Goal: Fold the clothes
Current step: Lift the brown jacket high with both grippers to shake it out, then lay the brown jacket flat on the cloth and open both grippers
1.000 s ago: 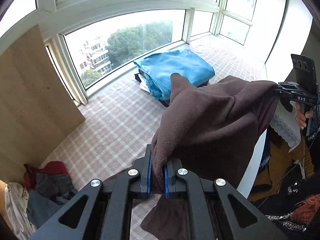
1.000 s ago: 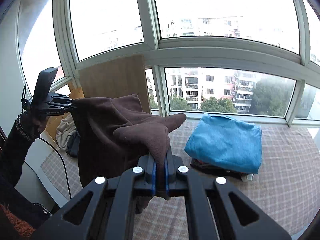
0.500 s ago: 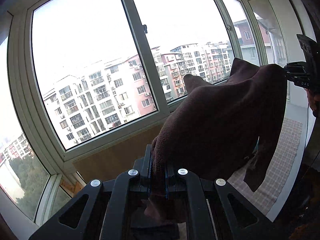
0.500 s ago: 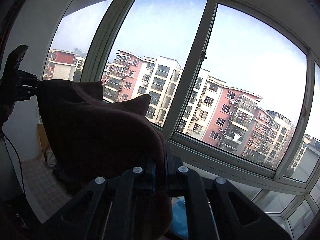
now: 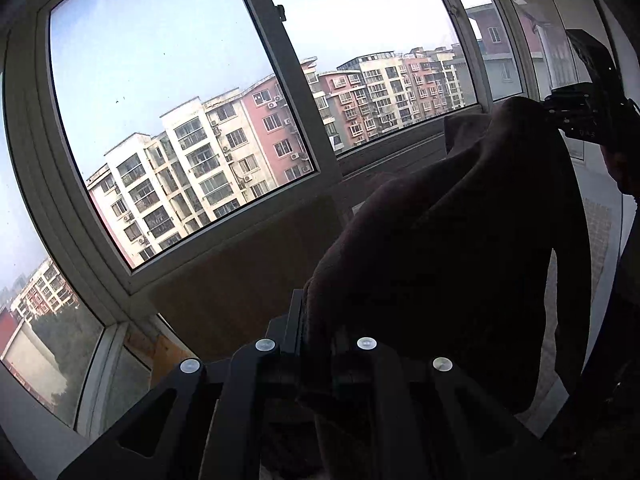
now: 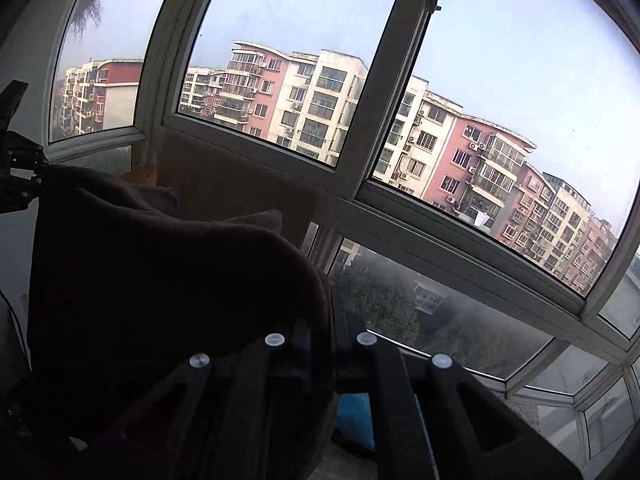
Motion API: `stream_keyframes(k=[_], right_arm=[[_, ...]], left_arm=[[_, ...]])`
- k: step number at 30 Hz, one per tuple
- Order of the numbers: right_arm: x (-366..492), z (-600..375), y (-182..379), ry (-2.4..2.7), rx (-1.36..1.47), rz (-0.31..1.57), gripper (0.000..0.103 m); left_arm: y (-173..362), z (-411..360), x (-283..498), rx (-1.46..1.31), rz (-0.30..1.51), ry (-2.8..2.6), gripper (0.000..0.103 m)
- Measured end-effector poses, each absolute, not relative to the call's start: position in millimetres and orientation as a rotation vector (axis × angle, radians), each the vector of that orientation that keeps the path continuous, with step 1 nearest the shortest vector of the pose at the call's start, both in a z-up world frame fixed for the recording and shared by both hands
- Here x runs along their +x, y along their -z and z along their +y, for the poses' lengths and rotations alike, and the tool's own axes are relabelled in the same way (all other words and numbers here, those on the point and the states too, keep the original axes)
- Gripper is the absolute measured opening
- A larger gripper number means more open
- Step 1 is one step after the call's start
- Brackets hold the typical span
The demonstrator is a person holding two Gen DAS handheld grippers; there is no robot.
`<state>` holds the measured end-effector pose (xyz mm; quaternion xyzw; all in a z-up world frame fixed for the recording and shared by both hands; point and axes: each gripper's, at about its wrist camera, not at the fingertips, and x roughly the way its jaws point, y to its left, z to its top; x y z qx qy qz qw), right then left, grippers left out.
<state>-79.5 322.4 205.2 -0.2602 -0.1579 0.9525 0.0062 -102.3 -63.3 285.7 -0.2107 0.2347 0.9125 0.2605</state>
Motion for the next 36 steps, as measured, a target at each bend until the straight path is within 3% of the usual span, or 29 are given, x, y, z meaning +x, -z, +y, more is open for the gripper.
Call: stream_keyframes(k=[4,6,8,12,14,16,17,19,24,30,32,33,34,36], right_arm=[[-184.6,357.3,-95.0,-2.837,-1.04,-0.481,0.007],[-240.6,374.8,-29.8,-2.739,-1.16,-0.471,0.018],[-281.7,389.8,40.7,-2.62,-1.333,-0.462,0.019],[-265.0,409.1,107.2,-2.603,-1.497,-0.345,0.019],[-237.6,419.8,128.3,-2.601,-1.546,-0.221,0.023],[-195.4,419.5,142.8,-2.618,-1.622,0.011,0.049],[-174.1,417.7,152.4,-2.604,-1.664,0.087,0.05],[-129.4,404.1,171.0,-2.564,-1.747,0.204,0.05],[-51.2,365.5,209.5,-2.476,-1.894,0.438,0.05],[-30.5,348.3,234.2,-2.421,-1.952,0.373,0.05],[-31.6,347.8,241.4,-2.425,-1.969,0.38,0.05],[-31.3,348.5,243.2,-2.419,-1.973,0.384,0.044],[-30.3,350.2,241.4,-2.433,-1.966,0.399,0.012],[-26.7,357.1,231.3,-2.464,-1.928,0.425,0.006]], left_arm=[[-208.4,-27.3,-182.8,-0.77,0.65,-2.404,0.009],[-163.7,-8.4,-226.5,-0.843,0.658,-2.397,0.01],[-110.1,10.4,-277.2,-0.958,0.64,-2.405,0.015],[5.7,32.3,-329.9,-1.278,0.563,-2.285,0.014],[31.7,23.4,-318.6,-1.34,0.578,-2.243,0.016],[43.0,5.8,-296.1,-1.359,0.619,-2.227,0.017],[48.6,-3.0,-284.9,-1.369,0.639,-2.219,0.02],[64.4,-27.1,-263.2,-1.43,0.602,-2.199,0.03],[115.7,-71.2,-207.4,-1.648,0.485,-2.139,0.031],[151.7,-76.1,-168.1,-1.743,0.338,-2.105,0.031],[159.6,-71.8,-162.9,-1.742,0.303,-2.078,0.022],[161.8,-69.0,-161.6,-1.735,0.293,-2.065,0.015],[161.3,-67.2,-160.5,-1.724,0.294,-2.061,0.011],[158.2,-64.9,-158.0,-1.701,0.294,-2.059,0.002]])
